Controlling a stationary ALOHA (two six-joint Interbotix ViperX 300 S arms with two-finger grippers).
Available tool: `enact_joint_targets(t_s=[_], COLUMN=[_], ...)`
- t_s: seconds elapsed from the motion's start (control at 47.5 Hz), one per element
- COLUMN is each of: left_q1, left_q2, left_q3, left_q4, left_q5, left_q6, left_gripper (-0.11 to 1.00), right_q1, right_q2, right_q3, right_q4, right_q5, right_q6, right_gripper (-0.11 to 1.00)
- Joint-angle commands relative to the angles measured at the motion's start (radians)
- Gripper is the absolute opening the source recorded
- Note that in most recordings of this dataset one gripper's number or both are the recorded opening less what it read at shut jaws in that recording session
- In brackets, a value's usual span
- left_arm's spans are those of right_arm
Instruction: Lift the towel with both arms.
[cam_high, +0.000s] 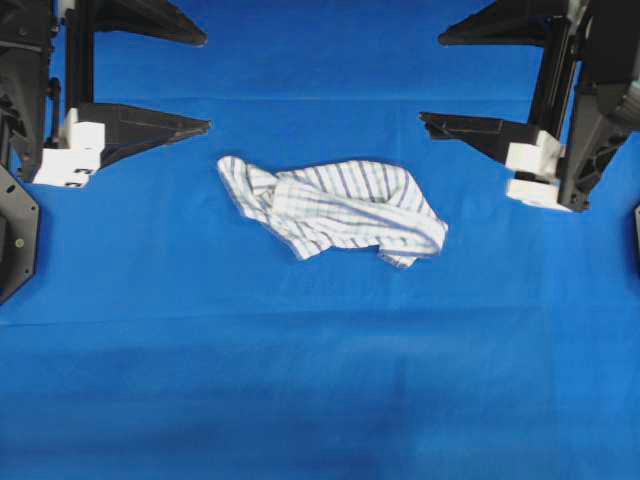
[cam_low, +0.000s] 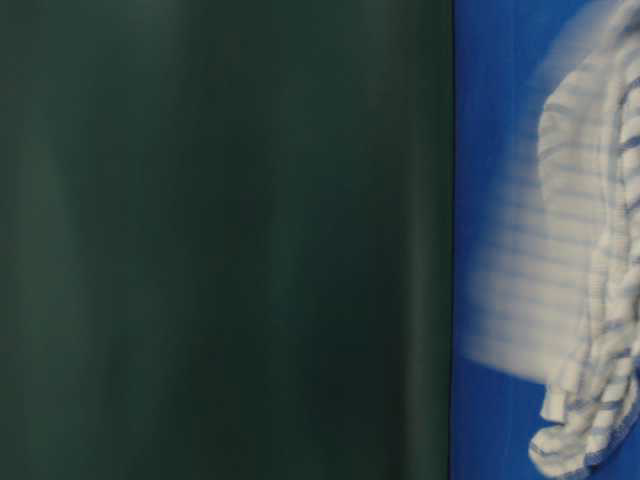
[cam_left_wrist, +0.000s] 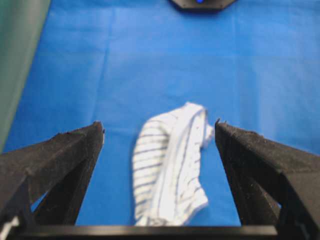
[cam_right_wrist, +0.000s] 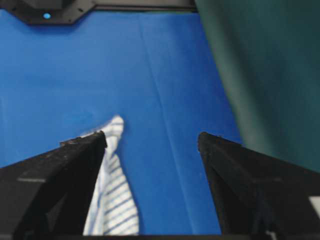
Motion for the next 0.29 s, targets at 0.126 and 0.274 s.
enact_joint_targets(t_s=[0.126,0.274], left_q1=[0.003,0.003], left_q2=[-0.009,-0.005], left_q3=[-0.008,0.005], left_q4=[0.002,0.002], left_q5=[-0.009,-0.009], left_q6=[0.0,0.0], left_gripper=[0.9,0.9], right_q1=[0.003,0.003], right_q2=[-0.012,-0.008], right_q3=[-0.018,-0.009], right_q4=[-0.005,0.0], right_q5=[-0.002,-0.002], right_q6=[0.002,0.011], right_gripper=[0.7,0.7])
